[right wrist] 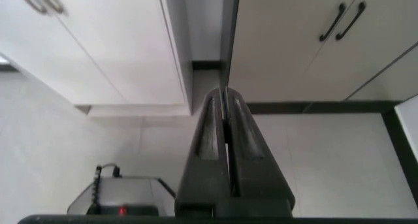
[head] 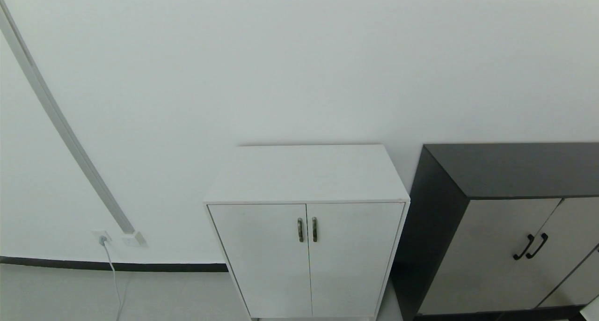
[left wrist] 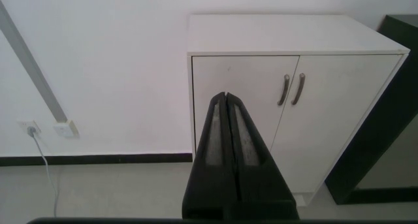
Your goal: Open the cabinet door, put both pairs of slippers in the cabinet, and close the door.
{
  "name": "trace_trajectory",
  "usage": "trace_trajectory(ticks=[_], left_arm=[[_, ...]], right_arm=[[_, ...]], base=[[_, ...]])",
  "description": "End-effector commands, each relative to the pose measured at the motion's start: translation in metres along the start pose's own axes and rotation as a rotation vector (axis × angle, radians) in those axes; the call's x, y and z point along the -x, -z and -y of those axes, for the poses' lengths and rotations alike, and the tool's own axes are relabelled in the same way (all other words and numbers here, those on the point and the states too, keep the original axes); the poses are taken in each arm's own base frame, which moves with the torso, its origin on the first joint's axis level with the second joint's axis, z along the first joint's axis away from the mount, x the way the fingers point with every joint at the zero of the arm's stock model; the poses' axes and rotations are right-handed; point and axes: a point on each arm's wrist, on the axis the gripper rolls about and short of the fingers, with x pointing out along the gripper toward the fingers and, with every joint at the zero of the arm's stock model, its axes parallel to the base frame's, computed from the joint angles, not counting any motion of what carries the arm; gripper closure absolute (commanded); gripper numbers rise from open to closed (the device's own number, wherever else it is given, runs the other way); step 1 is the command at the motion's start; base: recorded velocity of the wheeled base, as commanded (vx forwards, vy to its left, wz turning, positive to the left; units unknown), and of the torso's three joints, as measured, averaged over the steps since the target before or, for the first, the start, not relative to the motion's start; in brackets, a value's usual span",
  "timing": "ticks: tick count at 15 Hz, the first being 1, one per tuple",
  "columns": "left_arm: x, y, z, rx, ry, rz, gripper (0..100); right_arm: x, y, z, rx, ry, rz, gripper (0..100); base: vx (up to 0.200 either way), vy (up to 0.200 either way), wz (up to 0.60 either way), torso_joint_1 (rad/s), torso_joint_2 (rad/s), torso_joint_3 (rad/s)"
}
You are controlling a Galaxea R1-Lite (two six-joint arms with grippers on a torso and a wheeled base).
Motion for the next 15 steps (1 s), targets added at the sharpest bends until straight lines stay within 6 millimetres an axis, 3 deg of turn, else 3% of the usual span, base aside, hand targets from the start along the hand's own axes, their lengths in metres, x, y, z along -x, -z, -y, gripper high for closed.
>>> trace_trajectory(ticks=[1, 11, 15], left_arm=[[0.0, 0.0, 0.0, 0.001, -0.001, -0.001, 100], [0.0, 0.0, 0.0, 0.001, -0.001, -0.001, 100], [0.0, 0.0, 0.0, 0.001, -0.001, -0.001, 100]], right_arm=[[0.008, 0.003, 0.0, -0.009, 0.009, 0.103, 100], [0.027, 0.015, 0.001, -0.03, 0.037, 0.395, 100], [0.028, 0.015, 0.001, -0.071, 0.051, 0.402, 100]], base=[[0.0, 0.0, 0.0, 0.0, 0.0, 0.0], [0.0, 0.0, 0.0, 0.0, 0.0, 0.0], [0.0, 0.0, 0.0, 0.0, 0.0, 0.0]])
